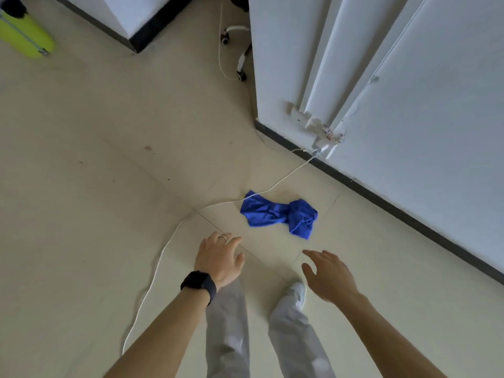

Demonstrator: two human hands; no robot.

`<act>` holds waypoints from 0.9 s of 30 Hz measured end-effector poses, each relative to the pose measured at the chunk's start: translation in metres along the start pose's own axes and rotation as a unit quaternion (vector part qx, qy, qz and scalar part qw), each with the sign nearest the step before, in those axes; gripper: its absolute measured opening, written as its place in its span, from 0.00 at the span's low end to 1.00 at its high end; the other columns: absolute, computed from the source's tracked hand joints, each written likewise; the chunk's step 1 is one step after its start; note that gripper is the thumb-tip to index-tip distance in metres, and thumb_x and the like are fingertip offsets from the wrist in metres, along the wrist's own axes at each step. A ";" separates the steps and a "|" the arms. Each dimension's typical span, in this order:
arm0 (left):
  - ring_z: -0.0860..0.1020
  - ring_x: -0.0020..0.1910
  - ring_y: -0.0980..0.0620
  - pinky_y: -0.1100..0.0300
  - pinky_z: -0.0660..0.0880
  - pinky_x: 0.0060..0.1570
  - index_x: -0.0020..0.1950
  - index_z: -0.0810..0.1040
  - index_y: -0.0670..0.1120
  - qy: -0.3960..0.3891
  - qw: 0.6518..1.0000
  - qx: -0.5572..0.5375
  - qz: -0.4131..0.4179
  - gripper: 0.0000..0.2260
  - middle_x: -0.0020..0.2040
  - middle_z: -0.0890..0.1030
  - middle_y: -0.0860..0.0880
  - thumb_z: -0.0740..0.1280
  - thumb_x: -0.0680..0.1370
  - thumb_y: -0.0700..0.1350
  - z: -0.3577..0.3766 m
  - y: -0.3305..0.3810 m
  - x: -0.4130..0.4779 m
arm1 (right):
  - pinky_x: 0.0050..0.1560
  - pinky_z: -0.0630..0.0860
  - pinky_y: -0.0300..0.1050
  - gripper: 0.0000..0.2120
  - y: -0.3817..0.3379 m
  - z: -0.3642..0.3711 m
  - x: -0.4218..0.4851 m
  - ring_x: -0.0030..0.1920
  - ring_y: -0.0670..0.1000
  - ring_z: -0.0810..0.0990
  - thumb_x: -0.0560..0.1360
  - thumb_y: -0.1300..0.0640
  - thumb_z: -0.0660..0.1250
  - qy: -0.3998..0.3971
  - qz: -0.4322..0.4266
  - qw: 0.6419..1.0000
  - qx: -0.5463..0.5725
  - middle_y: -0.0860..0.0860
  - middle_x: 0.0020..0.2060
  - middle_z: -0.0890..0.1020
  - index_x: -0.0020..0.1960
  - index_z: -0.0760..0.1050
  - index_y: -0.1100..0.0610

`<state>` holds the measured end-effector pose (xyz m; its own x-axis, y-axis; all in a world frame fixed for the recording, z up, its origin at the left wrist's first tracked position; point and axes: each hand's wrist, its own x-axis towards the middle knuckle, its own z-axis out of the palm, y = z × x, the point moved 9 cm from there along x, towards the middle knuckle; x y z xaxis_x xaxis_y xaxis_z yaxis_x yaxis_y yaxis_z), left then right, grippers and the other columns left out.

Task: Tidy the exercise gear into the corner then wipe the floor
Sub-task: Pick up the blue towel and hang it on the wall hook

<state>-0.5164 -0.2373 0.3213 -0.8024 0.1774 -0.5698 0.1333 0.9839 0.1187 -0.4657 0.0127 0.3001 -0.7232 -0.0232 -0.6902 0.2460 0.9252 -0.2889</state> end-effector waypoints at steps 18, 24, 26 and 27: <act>0.50 0.79 0.40 0.42 0.53 0.75 0.80 0.51 0.53 -0.153 0.961 0.130 0.189 0.31 0.81 0.51 0.46 0.58 0.81 0.59 0.345 -0.020 0.318 | 0.73 0.63 0.57 0.31 0.129 0.272 0.313 0.79 0.58 0.52 0.81 0.42 0.59 -0.053 0.182 0.978 0.086 0.53 0.80 0.51 0.80 0.50 0.41; 0.62 0.75 0.39 0.43 0.66 0.67 0.80 0.56 0.49 -0.064 0.963 0.140 0.219 0.35 0.79 0.60 0.44 0.66 0.77 0.60 0.423 -0.005 0.411 | 0.72 0.61 0.62 0.36 0.172 0.333 0.419 0.76 0.66 0.48 0.78 0.38 0.61 0.038 0.177 0.983 0.010 0.57 0.79 0.40 0.79 0.45 0.36; 0.74 0.62 0.37 0.46 0.76 0.49 0.73 0.68 0.45 -0.024 0.965 0.136 0.223 0.30 0.70 0.73 0.43 0.72 0.74 0.52 0.434 -0.003 0.432 | 0.61 0.72 0.56 0.34 0.175 0.340 0.433 0.68 0.66 0.60 0.77 0.47 0.67 0.107 0.174 0.978 -0.032 0.61 0.77 0.53 0.77 0.54 0.40; 0.76 0.53 0.37 0.49 0.77 0.38 0.67 0.73 0.43 0.003 0.961 0.145 0.234 0.25 0.63 0.77 0.42 0.74 0.72 0.45 0.437 0.000 0.438 | 0.52 0.74 0.52 0.31 0.174 0.342 0.436 0.62 0.64 0.65 0.76 0.54 0.68 0.134 0.170 0.975 -0.052 0.60 0.73 0.60 0.75 0.59 0.42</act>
<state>-0.6136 -0.1514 -0.2839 -0.6182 0.6024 -0.5049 0.6360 0.7609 0.1290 -0.5180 0.0343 -0.2780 -0.7572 0.3777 -0.5328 0.4435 0.8963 0.0051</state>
